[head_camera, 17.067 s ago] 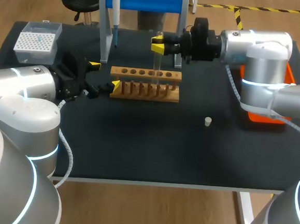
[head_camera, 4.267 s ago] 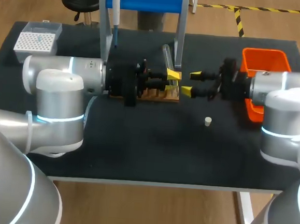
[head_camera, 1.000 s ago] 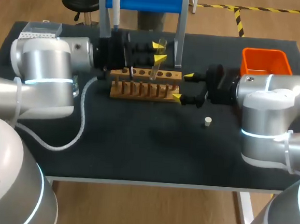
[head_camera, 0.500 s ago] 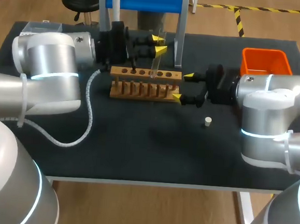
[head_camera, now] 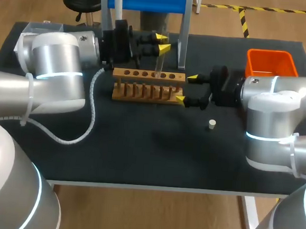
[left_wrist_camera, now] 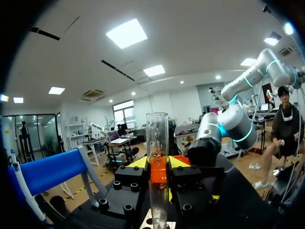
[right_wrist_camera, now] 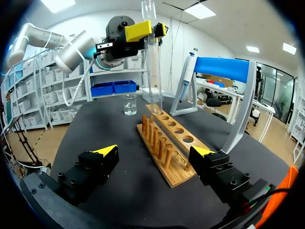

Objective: Invert the test tube, pick up the pipette, mount the tip to pipette, aspirate from beaker and dispense into the tube, eject the tip, return the pipette, and cap with the stopper.

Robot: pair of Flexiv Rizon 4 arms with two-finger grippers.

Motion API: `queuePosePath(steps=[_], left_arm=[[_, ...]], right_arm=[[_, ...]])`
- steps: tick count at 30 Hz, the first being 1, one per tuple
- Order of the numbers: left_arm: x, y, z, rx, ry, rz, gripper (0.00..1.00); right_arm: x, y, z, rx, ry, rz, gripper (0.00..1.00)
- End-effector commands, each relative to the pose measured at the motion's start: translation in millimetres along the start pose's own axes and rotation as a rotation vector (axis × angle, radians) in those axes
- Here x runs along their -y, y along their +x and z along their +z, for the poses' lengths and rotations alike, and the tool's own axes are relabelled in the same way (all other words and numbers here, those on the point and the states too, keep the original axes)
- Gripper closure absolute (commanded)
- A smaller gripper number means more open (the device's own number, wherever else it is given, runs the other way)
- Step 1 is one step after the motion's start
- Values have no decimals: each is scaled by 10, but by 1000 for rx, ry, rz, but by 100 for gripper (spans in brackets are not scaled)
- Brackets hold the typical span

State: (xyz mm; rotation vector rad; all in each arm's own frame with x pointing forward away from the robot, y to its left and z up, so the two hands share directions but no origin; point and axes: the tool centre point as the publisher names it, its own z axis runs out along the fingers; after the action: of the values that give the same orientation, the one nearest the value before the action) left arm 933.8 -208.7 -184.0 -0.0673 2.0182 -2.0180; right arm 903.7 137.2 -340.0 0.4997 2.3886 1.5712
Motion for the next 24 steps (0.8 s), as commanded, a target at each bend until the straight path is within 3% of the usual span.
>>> queuePosePath(steps=[1,24], left_arm=[[-29,-62,-14,-9,8,1,100],[-117,-163,-89,3,31,-2,100]], right_arm=[[4,3,-4,1,-1,0,0],[-7,-20,150,41,12,6,0]])
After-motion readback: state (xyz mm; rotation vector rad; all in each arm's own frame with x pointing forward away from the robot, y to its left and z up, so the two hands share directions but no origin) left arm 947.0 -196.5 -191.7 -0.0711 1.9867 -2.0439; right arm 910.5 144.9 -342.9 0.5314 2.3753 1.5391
